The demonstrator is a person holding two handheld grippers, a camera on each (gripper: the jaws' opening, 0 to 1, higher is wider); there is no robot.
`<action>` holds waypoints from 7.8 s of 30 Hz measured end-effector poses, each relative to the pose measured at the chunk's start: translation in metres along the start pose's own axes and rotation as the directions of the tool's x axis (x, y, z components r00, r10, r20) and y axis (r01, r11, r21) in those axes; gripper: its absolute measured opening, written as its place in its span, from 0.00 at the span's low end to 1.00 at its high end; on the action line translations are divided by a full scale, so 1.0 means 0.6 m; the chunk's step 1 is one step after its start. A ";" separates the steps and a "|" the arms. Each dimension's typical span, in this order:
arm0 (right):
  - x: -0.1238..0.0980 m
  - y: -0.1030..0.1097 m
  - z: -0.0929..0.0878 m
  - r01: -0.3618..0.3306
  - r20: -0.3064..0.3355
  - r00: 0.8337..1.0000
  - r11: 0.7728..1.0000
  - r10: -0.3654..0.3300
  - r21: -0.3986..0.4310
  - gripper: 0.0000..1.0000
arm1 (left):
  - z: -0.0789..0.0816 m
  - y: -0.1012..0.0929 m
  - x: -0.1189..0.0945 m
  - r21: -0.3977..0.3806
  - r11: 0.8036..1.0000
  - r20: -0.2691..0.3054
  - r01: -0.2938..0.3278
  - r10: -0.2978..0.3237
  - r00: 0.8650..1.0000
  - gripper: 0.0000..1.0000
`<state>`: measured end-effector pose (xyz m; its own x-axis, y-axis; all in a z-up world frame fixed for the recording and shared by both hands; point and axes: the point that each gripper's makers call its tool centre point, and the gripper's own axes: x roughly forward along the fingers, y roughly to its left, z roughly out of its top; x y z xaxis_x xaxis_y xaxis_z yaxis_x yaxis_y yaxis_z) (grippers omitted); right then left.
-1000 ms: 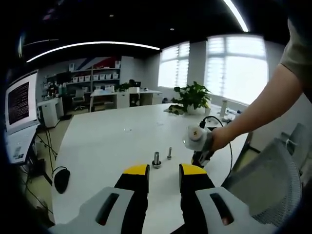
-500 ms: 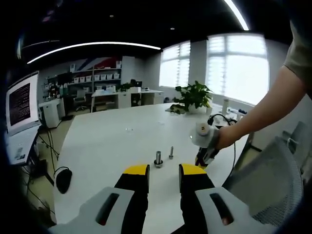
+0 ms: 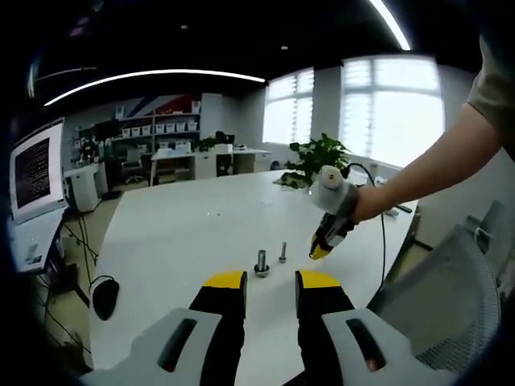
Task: Place the washer onto the threaded stud by aligning its center hole with the stud, sliding it down to the base, and recovering from edge contact or off-axis alignment until the washer reaches the visible bottom stop.
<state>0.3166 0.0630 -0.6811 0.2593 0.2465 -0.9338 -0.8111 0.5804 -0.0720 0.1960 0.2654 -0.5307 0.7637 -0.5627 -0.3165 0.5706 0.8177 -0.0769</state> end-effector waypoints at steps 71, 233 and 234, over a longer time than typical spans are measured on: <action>0.049 -0.057 0.080 0.084 -0.007 0.996 0.994 -0.085 -0.076 0.14 | 0.002 0.018 -0.005 -0.039 0.999 0.013 -0.032 0.033 0.999 0.22; 0.029 0.018 -0.006 -0.003 -0.093 0.996 0.999 0.000 -0.032 0.13 | 0.010 0.011 -0.007 -0.029 0.999 0.035 -0.017 0.018 0.999 0.20; 0.025 0.015 0.001 0.001 -0.077 0.997 0.999 -0.003 -0.032 0.13 | 0.010 0.010 -0.007 -0.026 1.000 0.033 -0.016 0.017 0.999 0.20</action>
<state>0.3138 0.0725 -0.6955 0.2206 0.1837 -0.9579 -0.8275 0.5552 -0.0840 0.1981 0.2718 -0.5244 0.7826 -0.5528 -0.2864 0.5505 0.8292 -0.0964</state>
